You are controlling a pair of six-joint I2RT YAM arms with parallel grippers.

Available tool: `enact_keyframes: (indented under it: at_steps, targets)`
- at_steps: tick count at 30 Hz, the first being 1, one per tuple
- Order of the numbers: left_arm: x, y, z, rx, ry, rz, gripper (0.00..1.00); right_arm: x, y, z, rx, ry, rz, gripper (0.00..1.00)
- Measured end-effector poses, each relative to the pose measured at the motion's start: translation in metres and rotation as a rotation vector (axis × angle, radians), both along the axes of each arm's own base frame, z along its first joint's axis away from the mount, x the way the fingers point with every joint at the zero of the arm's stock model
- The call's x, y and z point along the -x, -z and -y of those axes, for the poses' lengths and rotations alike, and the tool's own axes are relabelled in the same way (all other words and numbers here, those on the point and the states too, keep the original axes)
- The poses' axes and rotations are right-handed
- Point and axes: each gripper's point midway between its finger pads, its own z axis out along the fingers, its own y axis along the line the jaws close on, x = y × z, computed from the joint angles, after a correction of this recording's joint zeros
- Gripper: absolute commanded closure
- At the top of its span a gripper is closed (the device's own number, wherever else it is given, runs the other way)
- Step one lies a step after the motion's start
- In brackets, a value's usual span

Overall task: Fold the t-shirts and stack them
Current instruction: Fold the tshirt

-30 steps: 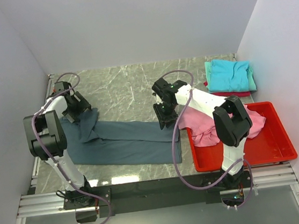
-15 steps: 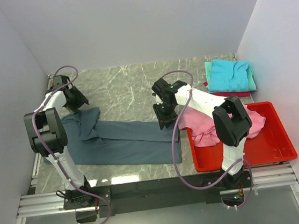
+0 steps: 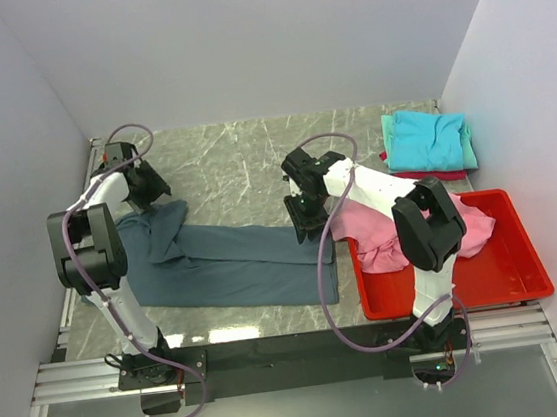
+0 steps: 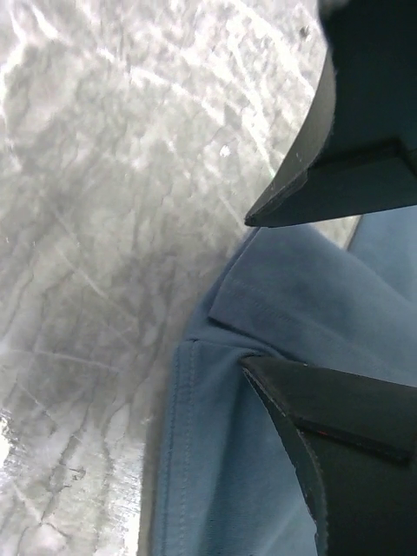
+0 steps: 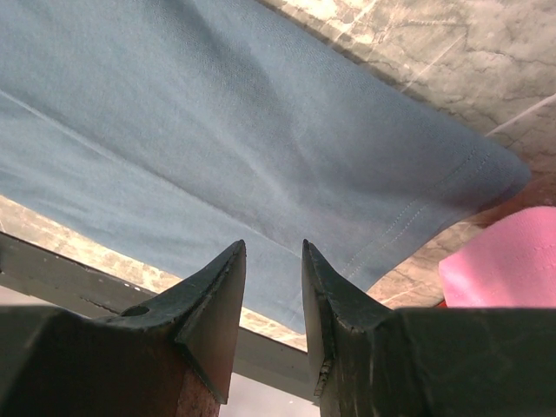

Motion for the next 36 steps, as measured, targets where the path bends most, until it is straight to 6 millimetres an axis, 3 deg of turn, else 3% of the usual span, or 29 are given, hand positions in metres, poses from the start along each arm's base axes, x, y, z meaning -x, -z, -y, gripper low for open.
enact_keyframes:
  at_steps: [6, 14, 18, 22, 26, 30, 36]
  targets:
    - [-0.01, -0.011, 0.0, -0.004, 0.007, 0.032, 0.34, 0.002, 0.005, -0.001, 0.007, -0.006, -0.015, 0.6]
    - [-0.005, 0.02, 0.009, 0.004, 0.035, -0.049, 0.37, 0.004, 0.006, -0.003, 0.006, -0.011, -0.019, 0.6]
    - [-0.005, 0.022, 0.016, -0.004, 0.064, -0.052, 0.4, 0.004, 0.007, -0.003, 0.006, -0.011, -0.019, 0.6]
    - [-0.004, 0.023, 0.02, -0.004, 0.076, -0.057, 0.56, 0.004, 0.007, -0.003, 0.005, -0.011, -0.019, 0.6]
    - [-0.001, 0.025, 0.021, -0.009, 0.09, -0.067, 0.81, 0.004, 0.007, -0.003, 0.005, -0.011, -0.018, 0.6]
    - [0.001, 0.026, 0.021, -0.011, 0.092, -0.075, 1.0, 0.004, 0.007, -0.003, 0.005, -0.011, -0.019, 0.6]
    - [0.006, 0.026, 0.016, -0.035, 0.076, -0.096, 1.0, 0.004, 0.007, -0.003, 0.006, -0.011, -0.018, 0.6]
